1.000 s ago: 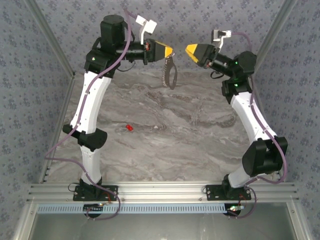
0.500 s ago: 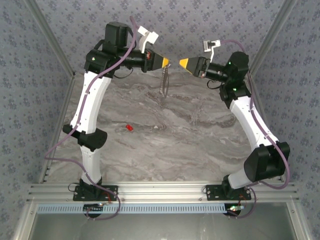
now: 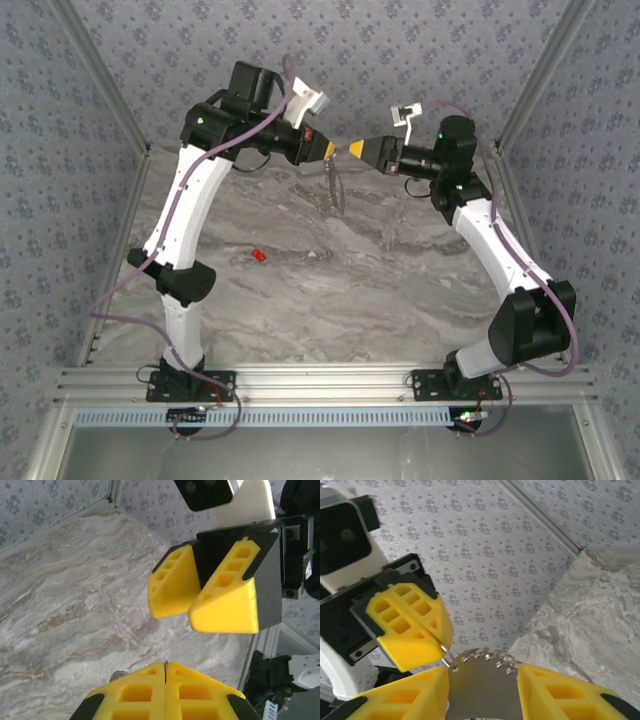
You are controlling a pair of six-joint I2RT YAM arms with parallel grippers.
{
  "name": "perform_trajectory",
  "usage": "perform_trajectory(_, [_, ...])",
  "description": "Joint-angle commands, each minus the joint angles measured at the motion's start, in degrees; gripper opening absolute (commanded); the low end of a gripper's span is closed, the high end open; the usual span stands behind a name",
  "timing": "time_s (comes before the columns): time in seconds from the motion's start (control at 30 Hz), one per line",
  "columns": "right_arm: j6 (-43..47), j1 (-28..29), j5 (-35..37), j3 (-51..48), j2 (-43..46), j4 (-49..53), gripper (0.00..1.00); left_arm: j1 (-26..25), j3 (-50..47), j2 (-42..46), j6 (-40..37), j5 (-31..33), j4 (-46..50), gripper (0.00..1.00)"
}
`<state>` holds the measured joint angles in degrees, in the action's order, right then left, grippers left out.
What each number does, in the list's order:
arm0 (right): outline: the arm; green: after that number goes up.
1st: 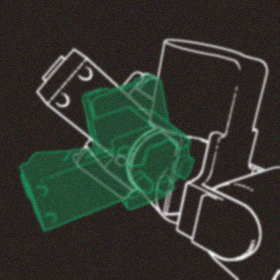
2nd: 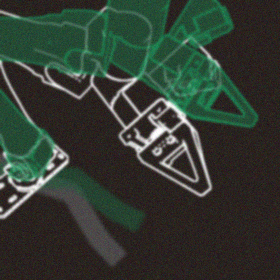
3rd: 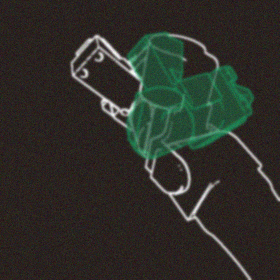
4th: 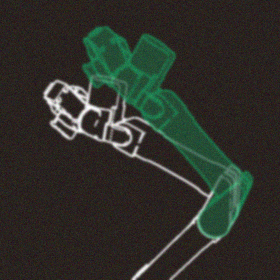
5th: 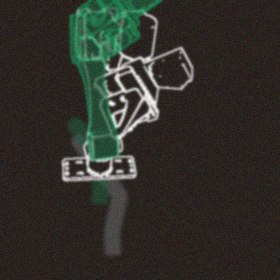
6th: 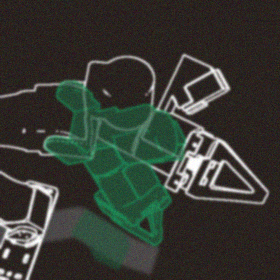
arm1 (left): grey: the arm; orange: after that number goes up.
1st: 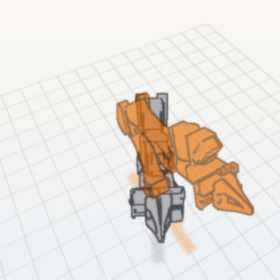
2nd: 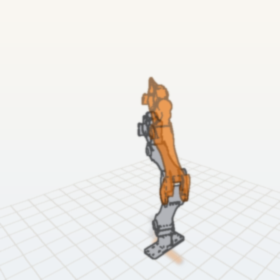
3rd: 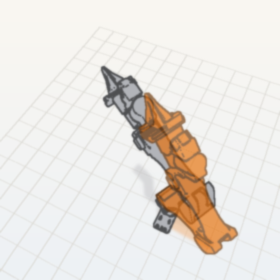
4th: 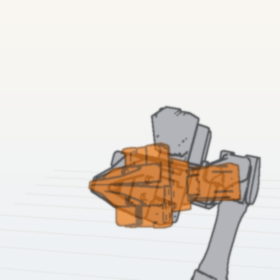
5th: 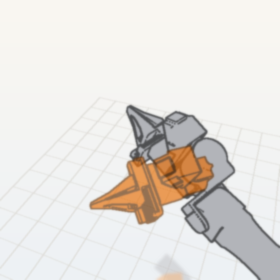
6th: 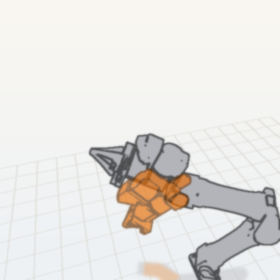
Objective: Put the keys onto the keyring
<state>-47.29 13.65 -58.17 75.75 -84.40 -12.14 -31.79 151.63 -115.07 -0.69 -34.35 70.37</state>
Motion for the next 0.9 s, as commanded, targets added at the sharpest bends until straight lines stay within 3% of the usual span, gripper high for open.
perform_trajectory(0.0, [4.87, 0.53, 0.7, -0.72, 2.2, 4.06, 0.43, -1.67, -1.12, 2.58, -3.56, 4.47, 2.81, 0.0])
perform_trajectory(0.2, [5.69, 0.76, -0.64, -2.32, 2.67, 4.33, 0.43, -2.59, -2.81, 3.55, -4.87, 5.35, 3.77, 0.0])
perform_trajectory(0.5, [-3.2, 0.11, -4.28, -4.66, 2.82, -6.57, 0.42, -2.58, -2.61, 3.62, -4.65, 3.87, 2.99, 0.0])
perform_trajectory(0.87, [-23.85, -2.14, -6.98, -5.74, -0.31, -33.19, 0.43, -1.12, -2.31, 4.25, 0.09, -4.54, -3.62, 0.0])
